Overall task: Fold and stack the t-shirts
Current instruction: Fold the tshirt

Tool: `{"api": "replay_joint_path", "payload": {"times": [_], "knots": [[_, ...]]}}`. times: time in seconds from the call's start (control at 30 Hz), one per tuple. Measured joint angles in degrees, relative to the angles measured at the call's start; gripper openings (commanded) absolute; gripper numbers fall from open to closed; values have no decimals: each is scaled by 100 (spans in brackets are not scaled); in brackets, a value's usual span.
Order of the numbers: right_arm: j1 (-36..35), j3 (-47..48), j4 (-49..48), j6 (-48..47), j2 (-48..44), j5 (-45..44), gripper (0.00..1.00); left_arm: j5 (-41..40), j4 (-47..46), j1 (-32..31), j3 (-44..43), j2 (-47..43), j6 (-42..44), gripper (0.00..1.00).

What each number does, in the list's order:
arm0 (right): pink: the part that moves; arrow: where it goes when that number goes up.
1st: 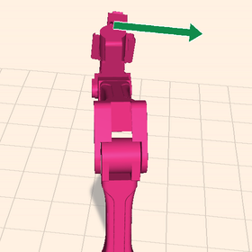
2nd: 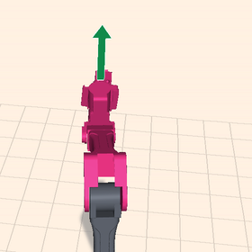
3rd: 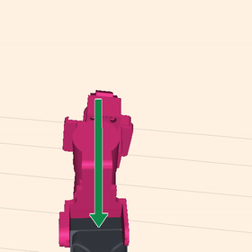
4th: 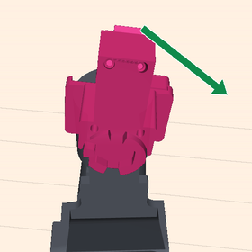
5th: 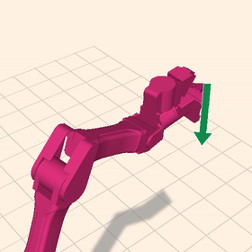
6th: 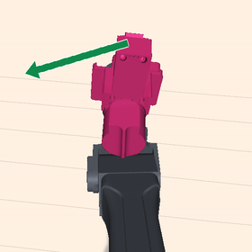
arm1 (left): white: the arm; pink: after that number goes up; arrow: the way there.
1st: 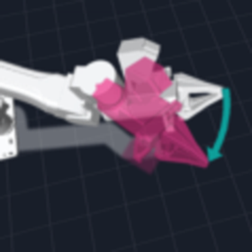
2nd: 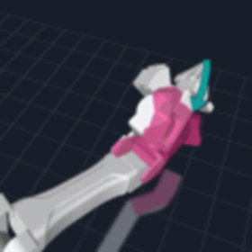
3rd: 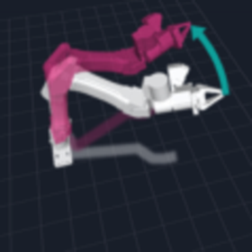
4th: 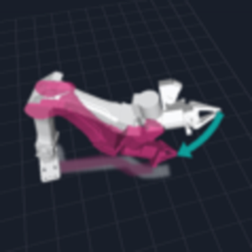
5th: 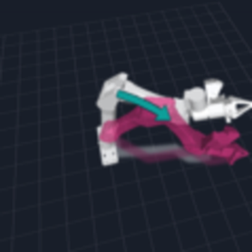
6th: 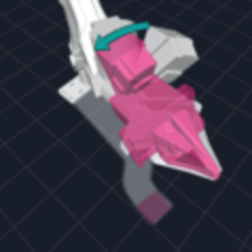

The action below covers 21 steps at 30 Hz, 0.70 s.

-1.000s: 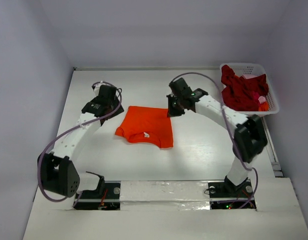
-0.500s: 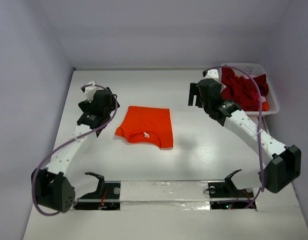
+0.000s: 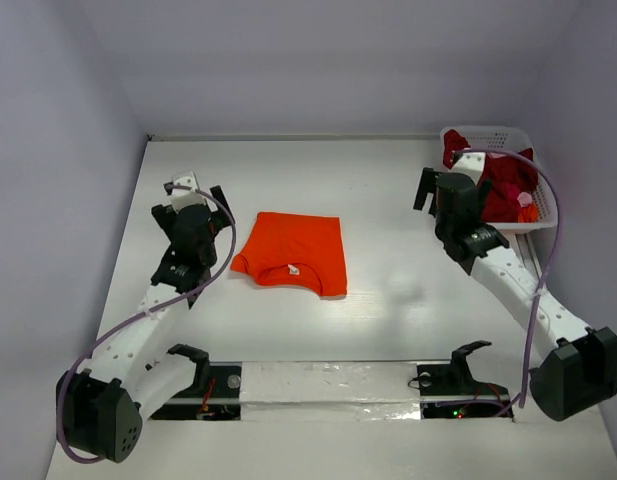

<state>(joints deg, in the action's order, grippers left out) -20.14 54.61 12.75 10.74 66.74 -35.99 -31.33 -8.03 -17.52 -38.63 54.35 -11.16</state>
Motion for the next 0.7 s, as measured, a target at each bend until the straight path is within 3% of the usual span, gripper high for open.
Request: {"api": "replay_joint_path", "payload": {"times": [0.4,0.7], "knots": [[1187,-3073,-3862,-330,-2570,76,100,291,-1628,66,1239,57,501,99],[1198,-3346,-5630,-494,-1211,557,100,332,-3604,352,1543,820,885,99]]}}
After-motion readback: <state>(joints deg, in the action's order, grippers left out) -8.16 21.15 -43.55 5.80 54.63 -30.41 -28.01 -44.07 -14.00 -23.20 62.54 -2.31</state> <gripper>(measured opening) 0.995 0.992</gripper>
